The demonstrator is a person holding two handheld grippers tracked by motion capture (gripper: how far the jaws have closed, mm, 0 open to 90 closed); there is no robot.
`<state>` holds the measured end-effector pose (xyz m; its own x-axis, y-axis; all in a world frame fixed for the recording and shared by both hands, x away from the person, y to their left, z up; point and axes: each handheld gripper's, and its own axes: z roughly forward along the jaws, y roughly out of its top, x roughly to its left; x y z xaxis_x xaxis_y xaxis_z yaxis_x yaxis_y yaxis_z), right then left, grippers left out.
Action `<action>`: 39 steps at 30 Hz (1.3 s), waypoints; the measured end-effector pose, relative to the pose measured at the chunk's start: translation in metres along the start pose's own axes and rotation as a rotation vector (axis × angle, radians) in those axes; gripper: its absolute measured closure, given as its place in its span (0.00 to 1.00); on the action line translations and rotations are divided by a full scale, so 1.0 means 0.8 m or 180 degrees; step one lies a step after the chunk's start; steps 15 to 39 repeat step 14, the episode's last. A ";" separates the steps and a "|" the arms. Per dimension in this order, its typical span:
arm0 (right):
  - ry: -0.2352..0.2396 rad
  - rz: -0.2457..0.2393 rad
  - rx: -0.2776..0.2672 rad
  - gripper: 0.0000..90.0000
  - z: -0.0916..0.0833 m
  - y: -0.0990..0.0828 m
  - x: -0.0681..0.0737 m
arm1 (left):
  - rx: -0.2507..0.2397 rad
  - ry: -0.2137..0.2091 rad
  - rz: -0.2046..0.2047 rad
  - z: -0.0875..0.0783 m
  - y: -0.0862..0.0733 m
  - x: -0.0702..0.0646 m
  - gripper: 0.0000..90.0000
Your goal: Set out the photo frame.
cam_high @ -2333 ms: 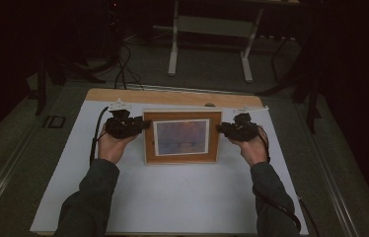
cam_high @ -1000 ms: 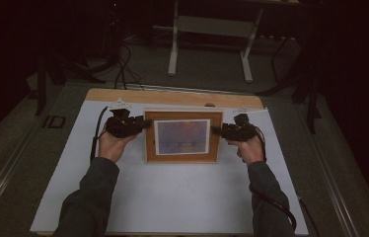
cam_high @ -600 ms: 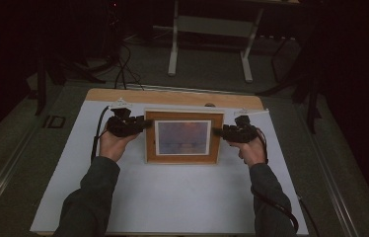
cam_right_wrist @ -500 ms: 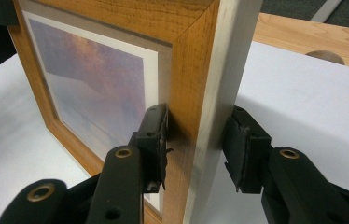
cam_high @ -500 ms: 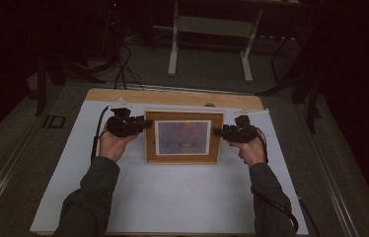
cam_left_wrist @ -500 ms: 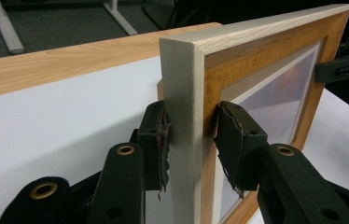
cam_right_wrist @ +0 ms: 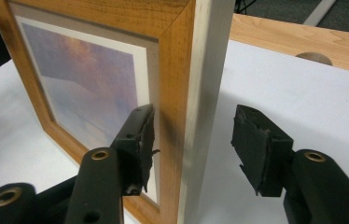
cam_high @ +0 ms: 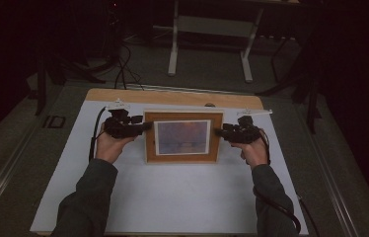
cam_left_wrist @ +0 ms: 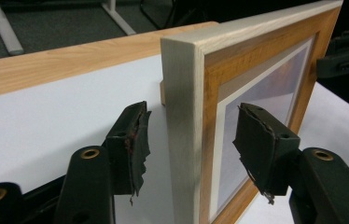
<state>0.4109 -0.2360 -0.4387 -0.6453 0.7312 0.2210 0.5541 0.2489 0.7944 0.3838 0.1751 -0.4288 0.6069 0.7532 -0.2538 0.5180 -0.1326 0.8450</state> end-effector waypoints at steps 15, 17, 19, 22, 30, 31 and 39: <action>-0.0044 0.0025 0.0007 0.48 -0.029 -0.020 -0.006 | -0.0112 0.0368 -0.0067 -0.047 -0.017 0.005 0.46; -0.0044 0.0025 0.0007 0.48 -0.029 -0.020 -0.006 | -0.0112 0.0368 -0.0067 -0.047 -0.017 0.005 0.46; -0.0044 0.0025 0.0007 0.48 -0.029 -0.020 -0.006 | -0.0112 0.0368 -0.0067 -0.047 -0.017 0.005 0.46; -0.0044 0.0025 0.0007 0.48 -0.029 -0.020 -0.006 | -0.0112 0.0368 -0.0067 -0.047 -0.017 0.005 0.46; -0.0044 0.0025 0.0007 0.48 -0.029 -0.020 -0.006 | -0.0112 0.0368 -0.0067 -0.047 -0.017 0.005 0.46; -0.0044 0.0025 0.0007 0.48 -0.029 -0.020 -0.006 | -0.0112 0.0368 -0.0067 -0.047 -0.017 0.005 0.46; -0.0044 0.0025 0.0007 0.48 -0.029 -0.020 -0.006 | -0.0112 0.0368 -0.0067 -0.047 -0.017 0.005 0.46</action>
